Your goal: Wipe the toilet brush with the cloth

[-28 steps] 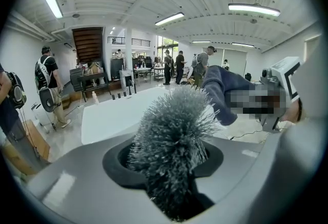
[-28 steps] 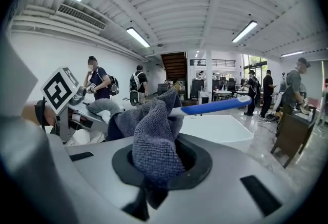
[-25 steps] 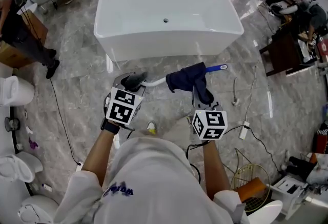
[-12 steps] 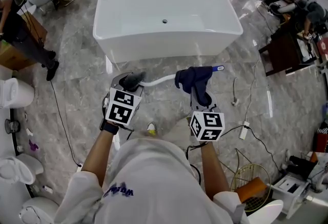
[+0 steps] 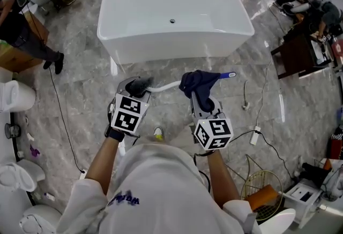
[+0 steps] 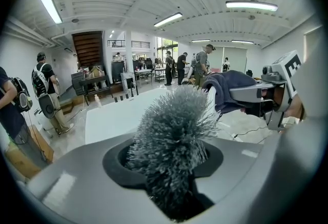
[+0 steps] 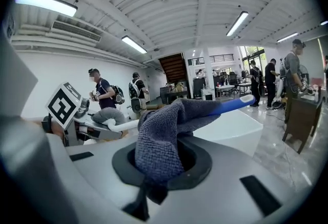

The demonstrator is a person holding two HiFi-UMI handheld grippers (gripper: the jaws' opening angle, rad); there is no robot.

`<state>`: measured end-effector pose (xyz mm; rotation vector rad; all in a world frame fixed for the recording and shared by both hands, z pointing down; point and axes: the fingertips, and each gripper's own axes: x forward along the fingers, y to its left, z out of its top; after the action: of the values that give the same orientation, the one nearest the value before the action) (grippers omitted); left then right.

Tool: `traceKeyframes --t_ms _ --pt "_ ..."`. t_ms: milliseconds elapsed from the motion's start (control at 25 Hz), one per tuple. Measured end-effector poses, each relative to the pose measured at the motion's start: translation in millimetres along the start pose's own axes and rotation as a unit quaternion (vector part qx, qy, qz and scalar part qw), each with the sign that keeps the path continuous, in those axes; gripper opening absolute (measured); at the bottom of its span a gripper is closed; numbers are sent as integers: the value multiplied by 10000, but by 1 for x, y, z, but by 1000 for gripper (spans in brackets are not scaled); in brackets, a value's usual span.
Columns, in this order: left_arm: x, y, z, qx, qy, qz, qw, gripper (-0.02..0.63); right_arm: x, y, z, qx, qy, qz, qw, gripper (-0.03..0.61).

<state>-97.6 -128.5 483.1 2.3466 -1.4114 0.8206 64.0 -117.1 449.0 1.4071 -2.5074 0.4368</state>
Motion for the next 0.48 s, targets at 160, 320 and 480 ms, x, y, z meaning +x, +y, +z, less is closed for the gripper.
traceKeyframes --t_ms 160,320,480 --pt "1 -1 -2 34 46 16 10000 175 2 12 0 12 -17 186 9998 41" --pt "4 -14 4 -56 -44 -160 9998 176 5 69 -18 -648 347 1081 9914 40" --pt "11 -27 19 181 -122 -194 9996 176 11 103 -33 -786 521 1304 9870 40"
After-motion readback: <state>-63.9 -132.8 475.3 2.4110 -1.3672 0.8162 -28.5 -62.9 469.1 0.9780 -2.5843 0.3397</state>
